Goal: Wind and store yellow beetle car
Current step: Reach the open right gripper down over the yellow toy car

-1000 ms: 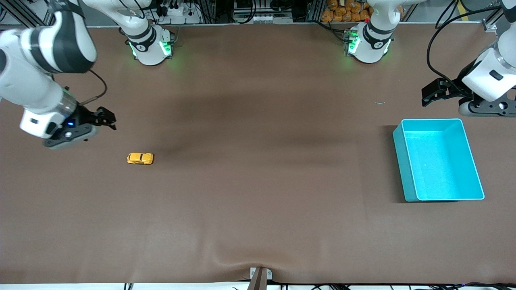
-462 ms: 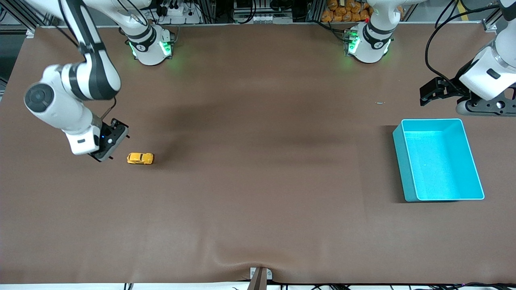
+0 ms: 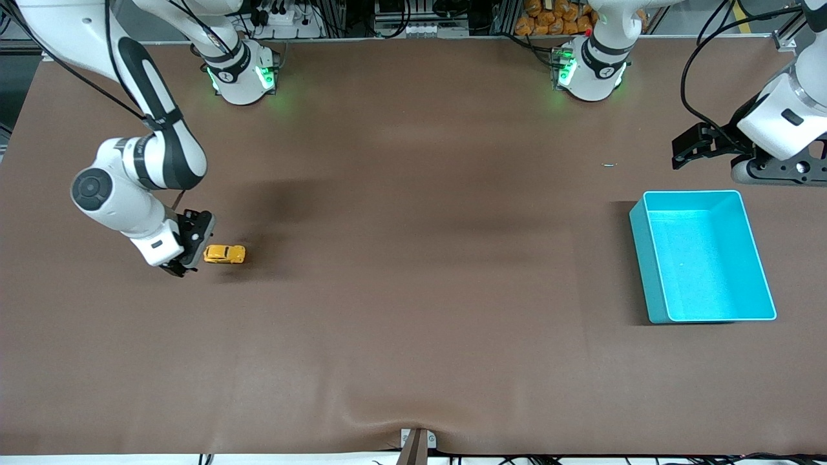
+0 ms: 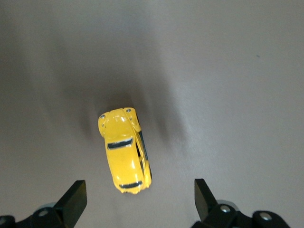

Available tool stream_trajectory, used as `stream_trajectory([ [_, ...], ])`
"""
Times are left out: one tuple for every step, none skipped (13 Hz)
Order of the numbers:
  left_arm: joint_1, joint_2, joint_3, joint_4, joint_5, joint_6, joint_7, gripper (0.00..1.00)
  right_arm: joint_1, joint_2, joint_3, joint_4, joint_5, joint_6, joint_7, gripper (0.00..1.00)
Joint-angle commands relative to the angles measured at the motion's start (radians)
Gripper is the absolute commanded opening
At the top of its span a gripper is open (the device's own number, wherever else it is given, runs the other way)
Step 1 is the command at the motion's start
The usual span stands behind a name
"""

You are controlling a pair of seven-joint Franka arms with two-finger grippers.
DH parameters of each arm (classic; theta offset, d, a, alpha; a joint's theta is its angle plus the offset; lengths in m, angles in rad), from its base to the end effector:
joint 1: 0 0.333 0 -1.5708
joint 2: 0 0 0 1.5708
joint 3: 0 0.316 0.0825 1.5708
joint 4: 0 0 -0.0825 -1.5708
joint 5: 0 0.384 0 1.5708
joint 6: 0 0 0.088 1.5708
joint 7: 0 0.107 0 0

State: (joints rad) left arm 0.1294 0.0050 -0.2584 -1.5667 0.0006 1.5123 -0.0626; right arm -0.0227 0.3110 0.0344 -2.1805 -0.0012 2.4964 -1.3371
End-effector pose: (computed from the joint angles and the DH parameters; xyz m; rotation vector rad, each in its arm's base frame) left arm 0.5451 -0.0703 0.6188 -3.1335 0.1041 0.0926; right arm 0.5618 0.0066 0.2464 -2.4509 -1.9579 -0.0157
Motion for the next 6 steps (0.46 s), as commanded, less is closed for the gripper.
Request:
stream_trajectory([
  [0.009,-0.003,-0.001,0.008,-0.024,-0.012,0.007,1.0,0.029,0.042,0.002,0.004,-0.01,0.018,-0.028,0.98],
  [0.007,-0.003,-0.001,0.01,-0.024,-0.011,0.007,1.0,0.041,0.051,0.002,0.004,-0.013,0.018,-0.031,0.95],
  [0.003,-0.003,-0.001,0.01,-0.022,-0.008,0.007,1.0,0.05,0.065,0.002,0.005,-0.026,0.018,-0.034,0.91],
  [0.003,-0.003,-0.002,0.01,-0.021,-0.003,0.006,1.0,0.053,0.068,0.002,0.007,-0.058,0.018,-0.034,0.85],
  [0.003,-0.003,-0.002,0.01,-0.022,-0.003,0.006,1.0,0.053,0.068,0.002,0.008,-0.083,0.018,-0.034,0.83],
  [0.004,-0.002,-0.002,0.01,-0.022,-0.001,0.007,1.0,0.053,0.072,0.002,0.008,-0.086,0.018,-0.034,0.82],
])
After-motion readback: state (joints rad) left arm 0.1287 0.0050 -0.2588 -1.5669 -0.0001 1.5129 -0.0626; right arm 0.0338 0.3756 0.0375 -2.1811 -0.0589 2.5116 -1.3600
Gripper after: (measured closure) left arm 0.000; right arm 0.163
